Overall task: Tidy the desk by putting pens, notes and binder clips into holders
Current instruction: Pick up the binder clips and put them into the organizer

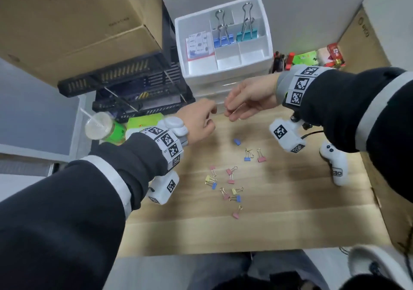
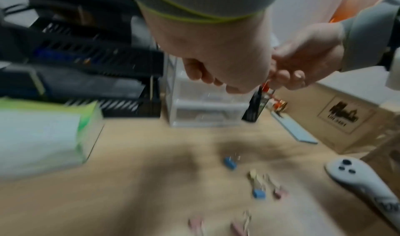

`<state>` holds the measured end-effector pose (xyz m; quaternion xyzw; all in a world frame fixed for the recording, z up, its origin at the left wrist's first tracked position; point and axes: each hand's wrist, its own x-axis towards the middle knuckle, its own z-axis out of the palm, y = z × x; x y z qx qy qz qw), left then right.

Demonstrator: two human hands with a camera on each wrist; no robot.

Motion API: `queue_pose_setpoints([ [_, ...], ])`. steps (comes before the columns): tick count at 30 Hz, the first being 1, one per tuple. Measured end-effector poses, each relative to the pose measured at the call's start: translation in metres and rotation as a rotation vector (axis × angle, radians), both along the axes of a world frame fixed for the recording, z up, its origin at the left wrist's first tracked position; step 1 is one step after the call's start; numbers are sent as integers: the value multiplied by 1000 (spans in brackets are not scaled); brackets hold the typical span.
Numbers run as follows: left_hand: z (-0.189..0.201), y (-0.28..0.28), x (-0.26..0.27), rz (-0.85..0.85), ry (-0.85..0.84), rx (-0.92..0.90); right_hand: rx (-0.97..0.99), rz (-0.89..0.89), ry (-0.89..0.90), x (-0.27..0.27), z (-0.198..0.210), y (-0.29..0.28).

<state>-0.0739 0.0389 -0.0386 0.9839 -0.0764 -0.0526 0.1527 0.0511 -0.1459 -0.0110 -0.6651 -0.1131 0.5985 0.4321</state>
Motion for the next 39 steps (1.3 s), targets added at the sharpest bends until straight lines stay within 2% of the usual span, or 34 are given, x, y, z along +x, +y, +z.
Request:
queue_pose_setpoints([
  [2,-19,1,-16,17,79,5,-190,60,-175,-12,-28,-6],
  [5,-51,0,-34,53,153,5,-553,207,-575,-31,-74,-19],
  [9,-94,-3,-49,115,306,53,-723,221,-558,-64,-112,-38],
  [14,-127,-10,-58,215,483,105,-776,246,-628,-83,-136,-44],
  [20,-142,-24,-54,274,553,163,-773,234,-754,-90,-153,-55],
  [23,-142,-31,-46,260,591,203,-730,129,-672,-89,-150,-56],
  [25,-141,-36,-44,262,601,217,-632,25,-575,-88,-147,-57],
  [29,-140,-46,-42,318,508,186,-448,-58,-492,-87,-148,-61],
  [31,-142,-48,-37,295,491,168,-377,-36,-462,-90,-147,-58],
  [34,-142,-50,-33,221,592,148,-276,40,-372,-99,-144,-48],
  [39,-145,-51,-47,120,609,95,-165,262,-412,-115,-149,-33],
])
